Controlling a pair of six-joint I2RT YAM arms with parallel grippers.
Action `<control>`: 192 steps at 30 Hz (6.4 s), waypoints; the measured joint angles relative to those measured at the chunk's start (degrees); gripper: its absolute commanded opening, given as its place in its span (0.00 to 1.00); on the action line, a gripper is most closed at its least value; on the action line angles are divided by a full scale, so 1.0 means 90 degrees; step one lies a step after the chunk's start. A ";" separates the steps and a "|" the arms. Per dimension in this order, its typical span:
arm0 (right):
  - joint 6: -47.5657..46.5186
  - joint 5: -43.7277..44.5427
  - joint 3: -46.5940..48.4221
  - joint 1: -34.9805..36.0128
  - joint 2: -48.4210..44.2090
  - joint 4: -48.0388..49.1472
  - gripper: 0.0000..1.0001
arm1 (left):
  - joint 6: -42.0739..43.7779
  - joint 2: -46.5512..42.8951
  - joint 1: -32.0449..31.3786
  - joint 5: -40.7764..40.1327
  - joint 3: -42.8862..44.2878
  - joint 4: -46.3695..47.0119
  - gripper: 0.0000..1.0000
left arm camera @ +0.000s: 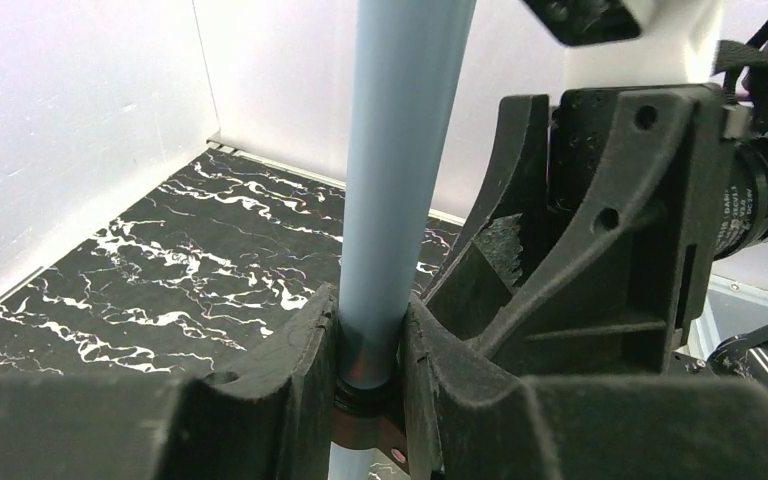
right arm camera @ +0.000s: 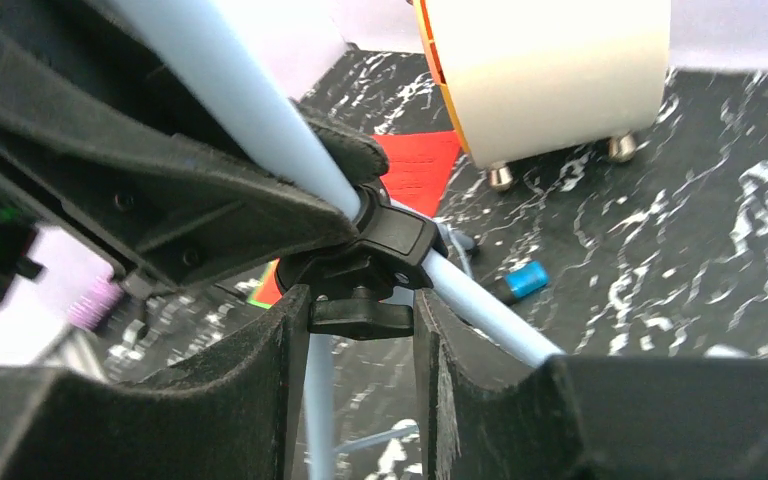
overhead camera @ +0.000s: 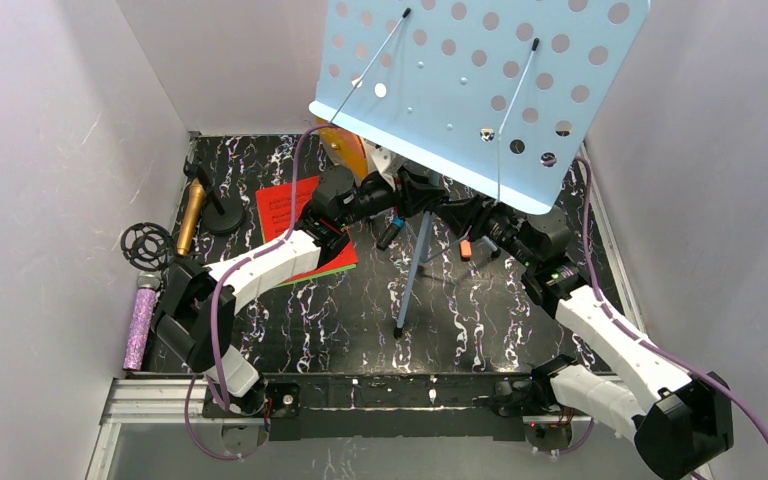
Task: Pack up the instrument practice props
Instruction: Unscrew the knob on the music stand.
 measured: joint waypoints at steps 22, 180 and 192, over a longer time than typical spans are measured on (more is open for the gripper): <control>-0.8937 -0.0595 0.0182 0.0444 -0.0226 -0.1219 0.01 | 0.0000 0.0000 -0.0036 0.0032 0.0024 -0.0036 0.00; -0.9981 -0.0340 -0.0228 0.0636 -0.0083 -0.0214 0.03 | 0.0070 0.0032 -0.0010 -0.0068 0.0112 -0.0170 0.00; -1.2434 0.0935 -0.0410 0.1294 -0.0092 -0.0168 0.41 | 0.0073 0.0036 0.0000 -0.0085 0.0112 -0.0168 0.00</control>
